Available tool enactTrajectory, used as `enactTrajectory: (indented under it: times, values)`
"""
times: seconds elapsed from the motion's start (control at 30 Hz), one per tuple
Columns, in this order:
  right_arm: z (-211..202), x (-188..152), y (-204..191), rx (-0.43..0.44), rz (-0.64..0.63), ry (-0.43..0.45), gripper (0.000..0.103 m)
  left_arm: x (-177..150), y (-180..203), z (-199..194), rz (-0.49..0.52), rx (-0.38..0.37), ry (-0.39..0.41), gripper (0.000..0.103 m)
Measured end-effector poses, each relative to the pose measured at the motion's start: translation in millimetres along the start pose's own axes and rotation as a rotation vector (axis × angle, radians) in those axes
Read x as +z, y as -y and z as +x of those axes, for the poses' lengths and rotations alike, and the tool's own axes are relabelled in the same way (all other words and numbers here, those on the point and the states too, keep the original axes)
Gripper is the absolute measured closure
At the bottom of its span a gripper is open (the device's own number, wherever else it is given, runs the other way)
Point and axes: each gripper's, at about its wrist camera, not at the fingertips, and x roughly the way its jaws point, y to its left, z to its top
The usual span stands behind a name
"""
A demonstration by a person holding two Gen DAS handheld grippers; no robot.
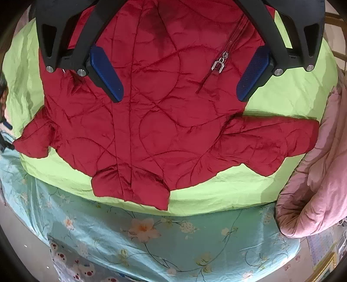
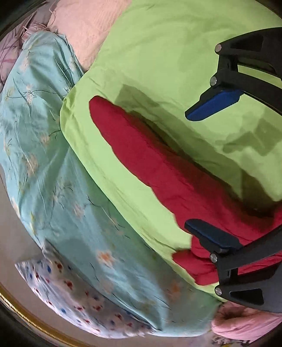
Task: Fold large clothes
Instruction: 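Grasp the red jacket's sleeve cuff with the right gripper, then lift the sleeve with the right gripper and fold it across the jacket body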
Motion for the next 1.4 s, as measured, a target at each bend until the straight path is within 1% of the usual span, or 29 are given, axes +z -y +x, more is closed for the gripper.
enactTrajectory:
  times: [0.2,0.3,0.4,0.43,0.47,0.5,0.53,0.57,0.6,0.67,0.7,0.73,0.77,0.87,0.97,1.1,1.23,1.33,1.4]
  values:
    - [32,24,8,-0.062,0.024,-0.008,0.013,4,5,9,0.009,0.003,-0.001,0.0]
    - [47,34,18,-0.068,0.064,-0.025,0.015,8,8,15,0.018,0.008,-0.004,0.0]
    - [62,41,28,-0.076,0.095,-0.048,0.02,12,11,21,0.021,0.007,-0.008,0.0]
    - [67,44,31,-0.078,0.106,-0.054,0.024,13,11,23,0.02,0.002,-0.011,0.0]
    - [71,45,34,-0.073,0.116,-0.062,0.031,15,11,25,0.019,-0.002,-0.013,0.0]
    - [75,47,39,-0.052,0.136,-0.071,0.035,16,12,26,0.019,-0.003,-0.013,0.0]
    - [79,48,44,-0.04,0.157,-0.08,0.041,18,12,28,0.02,-0.003,-0.013,0.0]
    - [82,48,47,-0.036,0.17,-0.081,0.052,19,13,29,0.022,-0.005,-0.013,0.0]
    - [83,49,48,-0.034,0.175,-0.078,0.058,20,13,31,0.023,-0.007,-0.012,0.0]
    - [80,50,47,-0.034,0.158,-0.063,0.079,25,12,34,0.02,-0.013,0.0,0.0]
    - [77,50,42,-0.031,0.128,-0.049,0.083,27,12,37,0.021,-0.018,0.008,0.0]
    - [73,49,35,-0.029,0.094,-0.036,0.088,30,12,42,0.025,-0.021,0.01,0.0]
    - [70,48,28,-0.03,0.066,-0.028,0.091,34,13,48,0.028,-0.022,0.008,0.0]
    - [57,43,3,-0.005,-0.016,-0.007,0.093,40,14,70,0.031,-0.028,-0.031,0.0]
    - [38,34,-30,0.064,-0.108,0.029,0.093,40,11,85,0.023,-0.045,-0.065,0.0]
    - [8,14,-85,0.216,-0.21,0.058,0.093,36,0,96,0.017,-0.055,-0.08,0.0]
    - [-8,-18,-149,0.354,-0.32,0.033,0.093,33,-17,105,-0.013,-0.074,-0.109,0.0]
    - [-12,-46,-194,0.445,-0.38,-0.022,0.093,31,-29,106,-0.031,-0.077,-0.113,0.0]
    - [-12,-65,-219,0.484,-0.412,-0.059,0.093,29,-38,104,-0.041,-0.076,-0.112,0.0]
